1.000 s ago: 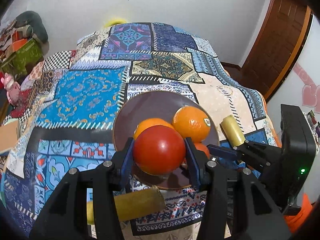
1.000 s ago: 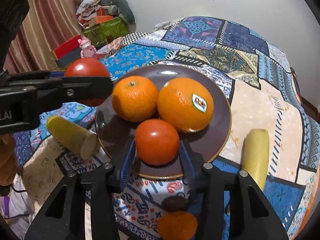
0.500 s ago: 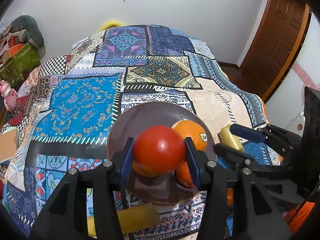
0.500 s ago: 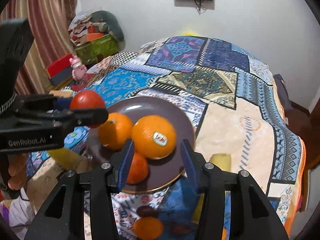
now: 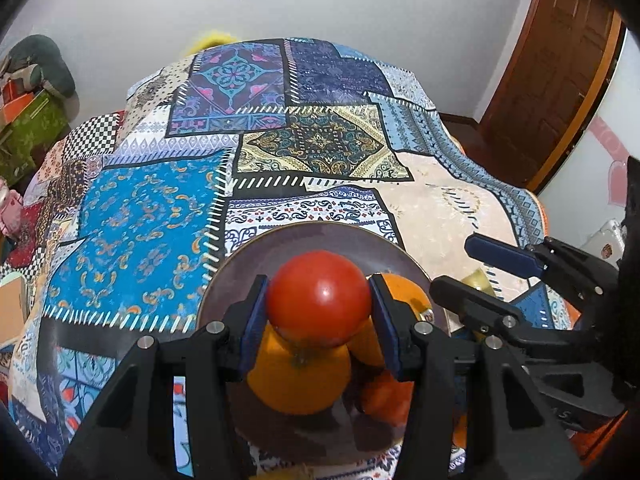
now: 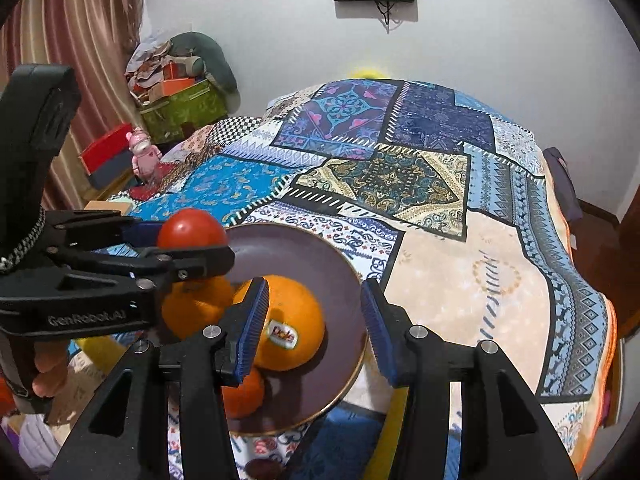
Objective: Organize fruits
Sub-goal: 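Lower the tomato onto the plate and open the left gripper while the right gripper withdraws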
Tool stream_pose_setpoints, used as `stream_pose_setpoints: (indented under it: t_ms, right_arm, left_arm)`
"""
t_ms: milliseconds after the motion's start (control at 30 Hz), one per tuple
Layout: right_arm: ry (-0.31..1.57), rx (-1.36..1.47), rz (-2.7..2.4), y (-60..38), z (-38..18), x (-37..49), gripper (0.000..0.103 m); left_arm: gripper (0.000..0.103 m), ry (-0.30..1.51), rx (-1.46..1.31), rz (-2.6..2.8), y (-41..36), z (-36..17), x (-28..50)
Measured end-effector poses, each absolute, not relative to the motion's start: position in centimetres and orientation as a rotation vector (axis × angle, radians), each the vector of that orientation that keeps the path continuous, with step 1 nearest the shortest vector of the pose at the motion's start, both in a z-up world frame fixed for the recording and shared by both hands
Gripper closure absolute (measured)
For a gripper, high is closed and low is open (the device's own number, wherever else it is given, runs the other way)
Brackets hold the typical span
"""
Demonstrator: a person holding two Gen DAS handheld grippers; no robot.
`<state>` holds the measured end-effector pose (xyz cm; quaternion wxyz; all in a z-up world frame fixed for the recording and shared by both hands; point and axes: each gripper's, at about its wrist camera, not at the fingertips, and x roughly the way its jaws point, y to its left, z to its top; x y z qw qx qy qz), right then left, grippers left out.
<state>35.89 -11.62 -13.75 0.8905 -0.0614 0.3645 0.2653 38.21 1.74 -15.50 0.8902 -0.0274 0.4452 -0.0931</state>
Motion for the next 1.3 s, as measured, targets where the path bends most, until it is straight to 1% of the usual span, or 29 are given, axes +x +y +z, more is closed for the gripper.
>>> stream_pose_setpoints:
  t_ms: [267,433,700,833,1033,1200,1300]
  right_arm:
    - [0.767,-0.120,0.529,-12.2,-14.6,36.4,0.059]
    - [0.772,-0.129,0.526,-12.0,-14.9,36.8,0.059]
    - [0.767,-0.124,0.535,-12.0,-14.8,36.8,0.059]
    - [0.764,-0.124,0.532,-12.1,-14.6,36.6,0.058]
    - [0.749,-0.140,0.513,-12.7,-13.4,35.2,0.058]
    - [0.727,-0.142,0.485,-13.6,-12.0,33.8,0.054]
    - [0.714,-0.145,0.469,-14.3,-11.3,32.9,0.053]
  left_arm:
    - [0.054,0.955,-0.019,-0.176,1.4,-17.3,40.0]
    - [0.054,0.993,-0.082,-0.184,2.3,-18.2,40.9]
    - [0.054,0.989,-0.064,-0.180,2.1,-18.4,40.9]
    - [0.054,0.962,-0.076,-0.180,2.2,-17.5,40.0]
    - [0.054,0.886,-0.060,-0.173,2.8,-14.7,37.0]
    - [0.053,0.858,-0.054,-0.170,3.6,-13.2,34.0]
    - [0.053,0.857,-0.056,-0.159,4.6,-12.8,32.0]
